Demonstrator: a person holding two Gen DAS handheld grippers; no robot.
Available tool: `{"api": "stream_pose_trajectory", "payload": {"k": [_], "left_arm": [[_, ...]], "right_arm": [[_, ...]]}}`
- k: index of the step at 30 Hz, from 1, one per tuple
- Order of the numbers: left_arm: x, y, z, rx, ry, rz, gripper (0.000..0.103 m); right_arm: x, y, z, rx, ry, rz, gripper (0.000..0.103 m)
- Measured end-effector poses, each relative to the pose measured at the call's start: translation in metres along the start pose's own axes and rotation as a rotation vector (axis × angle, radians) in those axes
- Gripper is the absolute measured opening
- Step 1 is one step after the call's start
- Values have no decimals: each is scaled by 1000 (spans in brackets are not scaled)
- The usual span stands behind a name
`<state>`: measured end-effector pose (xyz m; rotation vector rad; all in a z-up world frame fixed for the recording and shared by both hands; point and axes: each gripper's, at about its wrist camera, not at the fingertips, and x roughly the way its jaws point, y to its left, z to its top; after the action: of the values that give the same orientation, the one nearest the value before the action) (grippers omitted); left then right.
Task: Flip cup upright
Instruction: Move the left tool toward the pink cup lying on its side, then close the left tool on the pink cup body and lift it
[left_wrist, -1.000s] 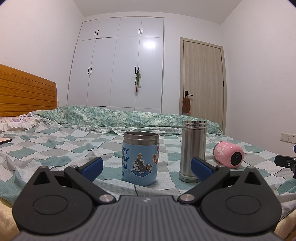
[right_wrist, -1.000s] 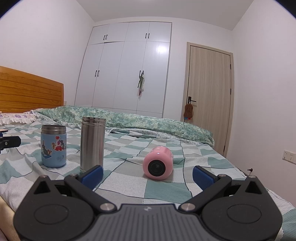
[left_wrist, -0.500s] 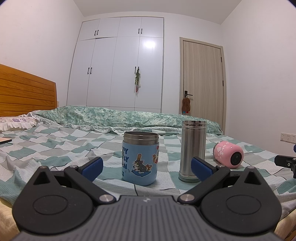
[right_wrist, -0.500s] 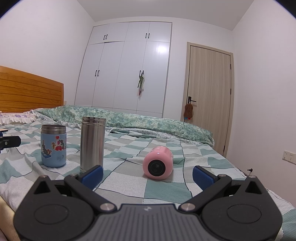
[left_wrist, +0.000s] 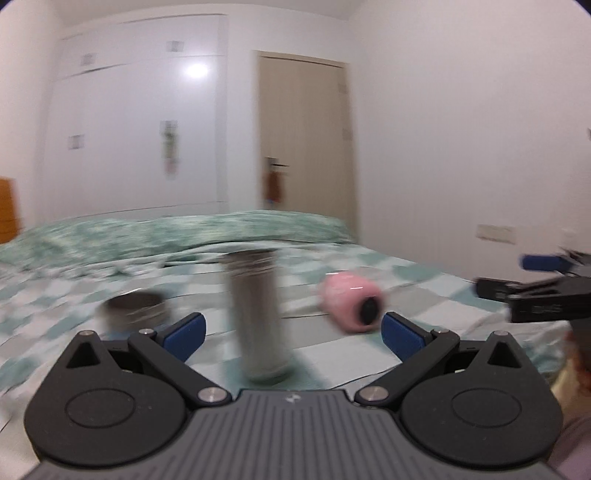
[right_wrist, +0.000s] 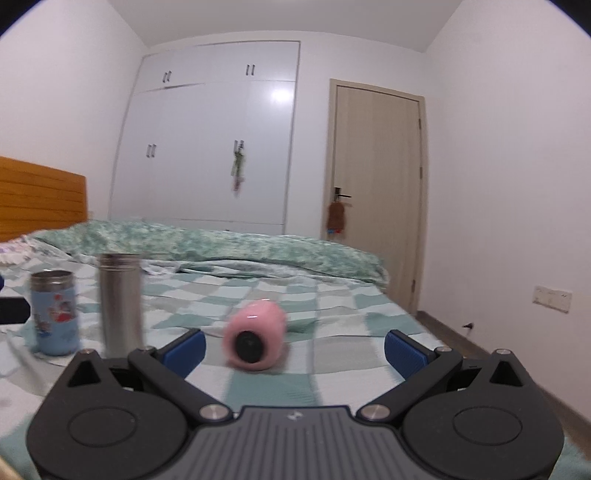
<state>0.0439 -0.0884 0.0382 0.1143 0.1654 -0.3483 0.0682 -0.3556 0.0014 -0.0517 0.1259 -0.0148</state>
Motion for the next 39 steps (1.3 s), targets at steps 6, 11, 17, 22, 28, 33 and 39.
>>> {"api": "stream_pose_trajectory", "payload": {"k": [6, 11, 17, 22, 28, 33, 39], "left_arm": [[81, -41, 33, 77, 45, -161, 103], [155, -58, 46, 99, 122, -213, 103], [241, -61, 49, 72, 316, -219, 103], [295, -52, 49, 98, 456, -255, 103], [336, -26, 48, 71, 567, -401, 103], [346, -17, 49, 79, 572, -456, 103], [351, -18, 50, -20, 650, -406, 103]], "right_arm": [[28, -47, 10, 7, 28, -67, 103], [58, -75, 17, -29, 49, -91, 103], [112, -93, 25, -69, 130, -101, 103], [154, -95, 28, -67, 190, -92, 103], [189, -90, 20, -60, 236, -82, 103], [202, -83, 11, -74, 251, -103, 103], [199, -81, 11, -77, 254, -83, 103]]}}
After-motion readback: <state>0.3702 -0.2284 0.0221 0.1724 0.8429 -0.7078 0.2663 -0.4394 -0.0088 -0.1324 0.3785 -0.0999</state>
